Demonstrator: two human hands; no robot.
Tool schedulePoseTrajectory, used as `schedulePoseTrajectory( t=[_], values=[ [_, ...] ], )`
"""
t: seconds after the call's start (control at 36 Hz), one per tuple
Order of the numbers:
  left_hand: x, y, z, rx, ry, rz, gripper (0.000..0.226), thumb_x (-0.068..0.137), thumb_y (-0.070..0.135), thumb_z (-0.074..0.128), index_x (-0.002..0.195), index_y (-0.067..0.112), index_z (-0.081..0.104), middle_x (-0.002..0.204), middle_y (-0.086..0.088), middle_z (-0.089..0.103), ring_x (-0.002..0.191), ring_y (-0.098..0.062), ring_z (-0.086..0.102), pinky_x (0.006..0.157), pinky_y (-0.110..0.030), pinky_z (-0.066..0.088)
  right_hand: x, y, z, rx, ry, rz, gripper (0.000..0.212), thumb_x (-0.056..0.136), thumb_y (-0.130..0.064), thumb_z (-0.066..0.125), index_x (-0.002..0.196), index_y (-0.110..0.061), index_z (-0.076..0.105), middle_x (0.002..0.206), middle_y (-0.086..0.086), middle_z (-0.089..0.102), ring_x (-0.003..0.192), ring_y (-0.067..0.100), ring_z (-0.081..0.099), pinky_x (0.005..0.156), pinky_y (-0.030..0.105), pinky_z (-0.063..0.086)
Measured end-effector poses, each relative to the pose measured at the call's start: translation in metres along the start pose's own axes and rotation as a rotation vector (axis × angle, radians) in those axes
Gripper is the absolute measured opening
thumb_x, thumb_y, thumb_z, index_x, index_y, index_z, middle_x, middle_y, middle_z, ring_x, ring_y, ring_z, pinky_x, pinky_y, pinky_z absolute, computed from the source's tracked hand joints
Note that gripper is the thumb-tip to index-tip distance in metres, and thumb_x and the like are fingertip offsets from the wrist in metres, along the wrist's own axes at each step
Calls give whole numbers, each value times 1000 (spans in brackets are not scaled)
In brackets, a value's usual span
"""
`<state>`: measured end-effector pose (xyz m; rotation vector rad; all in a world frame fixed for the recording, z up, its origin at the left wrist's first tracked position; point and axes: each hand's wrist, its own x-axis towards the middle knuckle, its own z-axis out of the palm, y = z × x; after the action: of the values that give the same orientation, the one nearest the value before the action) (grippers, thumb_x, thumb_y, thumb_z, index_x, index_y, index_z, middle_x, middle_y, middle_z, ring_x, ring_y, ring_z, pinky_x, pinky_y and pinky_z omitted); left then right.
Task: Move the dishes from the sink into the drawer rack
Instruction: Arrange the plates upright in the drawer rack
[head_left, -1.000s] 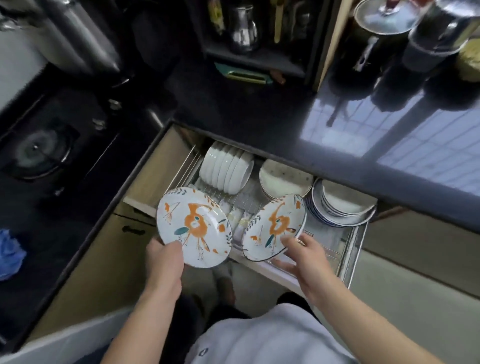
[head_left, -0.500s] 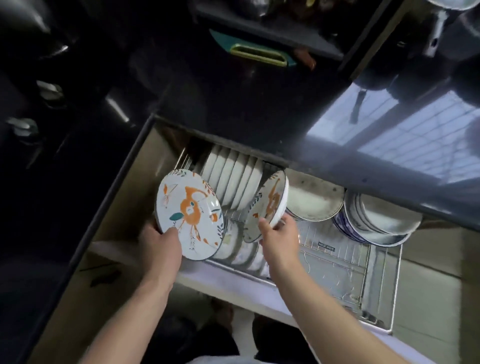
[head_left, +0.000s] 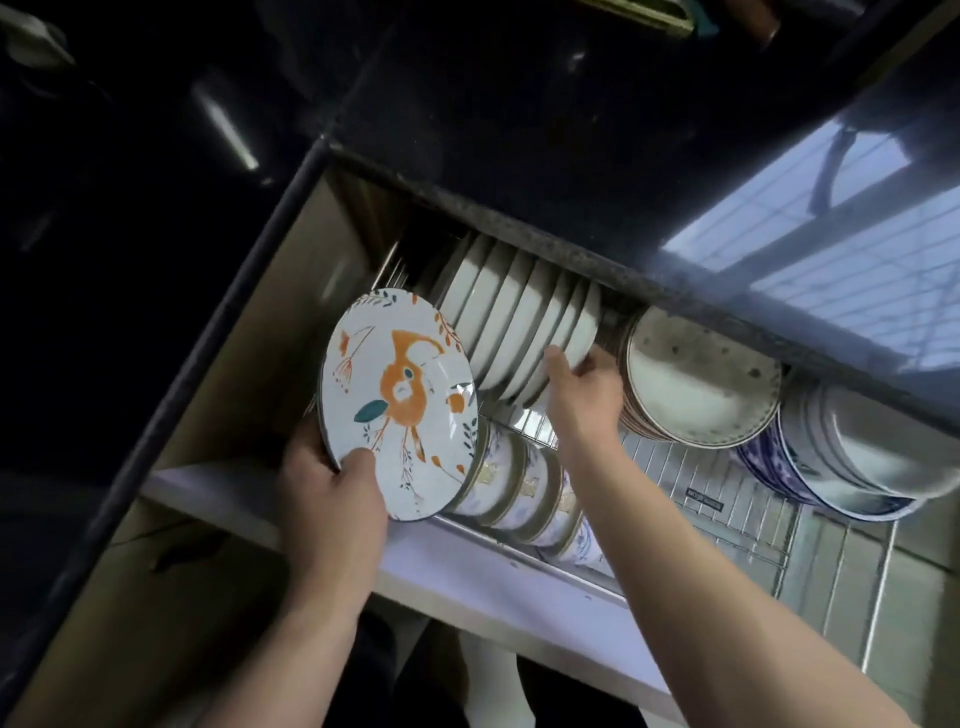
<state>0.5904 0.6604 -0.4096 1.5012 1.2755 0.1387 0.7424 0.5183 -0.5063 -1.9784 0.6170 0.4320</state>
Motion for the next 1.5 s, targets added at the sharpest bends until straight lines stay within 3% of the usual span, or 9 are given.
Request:
schedulePoseTrajectory(
  t=[0.14, 0.33, 0.5, 0.69, 0.83, 0.97, 1.14, 1.22, 1.5],
  values=[
    [3, -5, -1, -33, -31, 9, 53, 95, -4, 51, 138, 25, 59, 128, 8, 69, 118, -12, 64, 75, -19, 52, 5, 5, 7, -57, -40, -8, 77, 72, -72, 48, 123, -15, 56, 97, 2, 64, 89, 28, 61, 92, 50, 52],
    [0, -6, -3, -57, -92, -3, 46, 94, -4, 54, 126, 27, 65, 117, 12, 72, 113, -14, 67, 79, -30, 57, -6, 15, -5, -14, -118, 25, 38, 100, -47, 54, 110, -11, 58, 93, 6, 63, 83, 20, 58, 74, 36, 47],
    [-2, 0, -7, -114, -161, -100, 32, 89, 2, 62, 97, 31, 74, 99, 13, 78, 101, -15, 72, 83, -38, 57, -25, 10, -34, -10, -266, 93, 37, 100, -53, 53, 125, -25, 54, 120, -8, 60, 111, 15, 57, 94, 36, 43],
    [-14, 0, 21, -238, -381, -384, 30, 91, -6, 56, 110, 10, 73, 101, -10, 79, 96, -32, 75, 87, -45, 58, -88, 23, -118, 466, -557, 469, 60, 102, -59, 35, 129, -15, 66, 124, 15, 72, 113, 26, 68, 96, 47, 51],
    [-23, 3, 56, -153, -645, -495, 31, 92, -8, 53, 116, 2, 71, 111, -20, 75, 107, -41, 71, 101, -56, 52, -94, 25, -168, 640, -506, 448, 52, 101, -48, 40, 133, -16, 65, 129, 12, 70, 119, 31, 68, 98, 54, 52],
    [-16, 13, 90, 394, -714, 71, 27, 103, 25, 53, 125, 25, 68, 114, 6, 75, 103, -14, 70, 86, -31, 57, -89, 33, -202, 673, -385, 369, 46, 90, -24, 51, 128, -2, 64, 122, 19, 72, 109, 34, 72, 72, 43, 63],
    [25, 19, 140, 1096, -640, 1046, 60, 97, 18, 43, 157, 14, 35, 168, -3, 24, 156, -22, 10, 128, -40, 6, -91, 32, -217, 483, -353, 203, 32, 84, -10, 58, 112, 0, 69, 115, 24, 73, 105, 38, 72, 85, 64, 58],
    [41, 30, 149, 1365, -689, 1207, 70, 96, 13, 40, 162, 13, 18, 172, -4, 2, 158, -26, -10, 125, -43, -11, -98, 28, -213, 444, -397, 174, 37, 84, -13, 61, 119, -4, 68, 117, 18, 74, 111, 36, 70, 86, 62, 59],
    [58, 48, 142, 1542, -675, 1288, 74, 92, 16, 51, 161, 17, 24, 172, -4, 10, 158, -31, 4, 124, -50, -8, -118, 16, -145, 201, -203, 65, 31, 90, -25, 77, 117, -31, 64, 112, -13, 74, 106, 11, 70, 86, 45, 58]
  ],
)
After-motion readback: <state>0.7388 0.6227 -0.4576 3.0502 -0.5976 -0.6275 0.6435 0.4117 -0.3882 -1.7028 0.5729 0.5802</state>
